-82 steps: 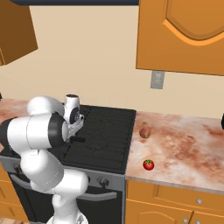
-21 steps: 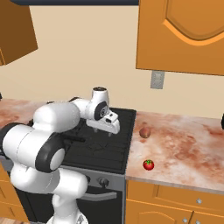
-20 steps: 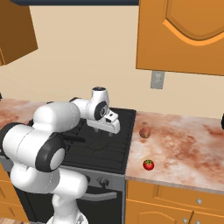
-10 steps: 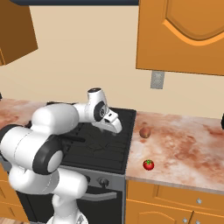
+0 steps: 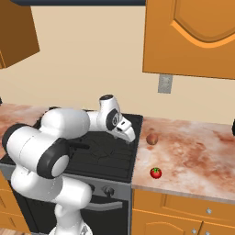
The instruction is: Place the pan on the front left burner on the stove. Then place the tomato and the onion in the pan and turn on the front left burner.
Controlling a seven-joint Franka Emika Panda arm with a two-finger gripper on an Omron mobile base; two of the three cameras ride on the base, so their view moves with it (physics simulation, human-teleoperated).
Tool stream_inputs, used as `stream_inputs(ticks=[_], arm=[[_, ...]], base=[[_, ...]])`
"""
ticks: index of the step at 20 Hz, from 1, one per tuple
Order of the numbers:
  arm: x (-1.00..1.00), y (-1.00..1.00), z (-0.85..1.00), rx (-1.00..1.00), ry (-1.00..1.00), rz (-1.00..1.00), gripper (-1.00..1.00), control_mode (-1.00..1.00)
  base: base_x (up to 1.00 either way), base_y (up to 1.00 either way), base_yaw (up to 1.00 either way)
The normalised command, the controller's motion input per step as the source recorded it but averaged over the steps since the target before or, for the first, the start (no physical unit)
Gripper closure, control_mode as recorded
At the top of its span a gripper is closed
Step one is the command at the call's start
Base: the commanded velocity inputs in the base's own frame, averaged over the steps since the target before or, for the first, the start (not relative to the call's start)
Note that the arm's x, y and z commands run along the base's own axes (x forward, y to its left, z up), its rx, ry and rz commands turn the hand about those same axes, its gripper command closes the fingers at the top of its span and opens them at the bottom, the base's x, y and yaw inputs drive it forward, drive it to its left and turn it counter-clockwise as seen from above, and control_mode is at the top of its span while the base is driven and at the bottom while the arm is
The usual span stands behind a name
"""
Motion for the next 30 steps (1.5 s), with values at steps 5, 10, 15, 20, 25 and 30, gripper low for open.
stream_inputs(ticks=[5,10,15,20,25,30], arm=[[0.23,-0.27,0.00,-0.01,0.00,-0.04,-1.00,-1.00],[0.12,-0.26,0.00,-0.04,0.00,-0.03,-1.00,-1.00],[0.02,-0.28,0.00,-0.05,-0.03,-0.01,-1.00,-1.00],[0.00,-0.26,0.00,-0.03,-0.02,-0.01,-1.00,-1.00],[0.08,-0.18,0.00,0.00,-0.03,0.00,-1.00,-1.00],[0.12,-0.17,0.00,0.00,-0.04,0.00,-1.00,-1.00]], base=[[0.00,0.00,0.00],[0.00,0.00,0.00],[0.00,0.00,0.00],[0.00,0.00,0.00],[0.00,0.00,0.00],[0.00,0.00,0.00]])
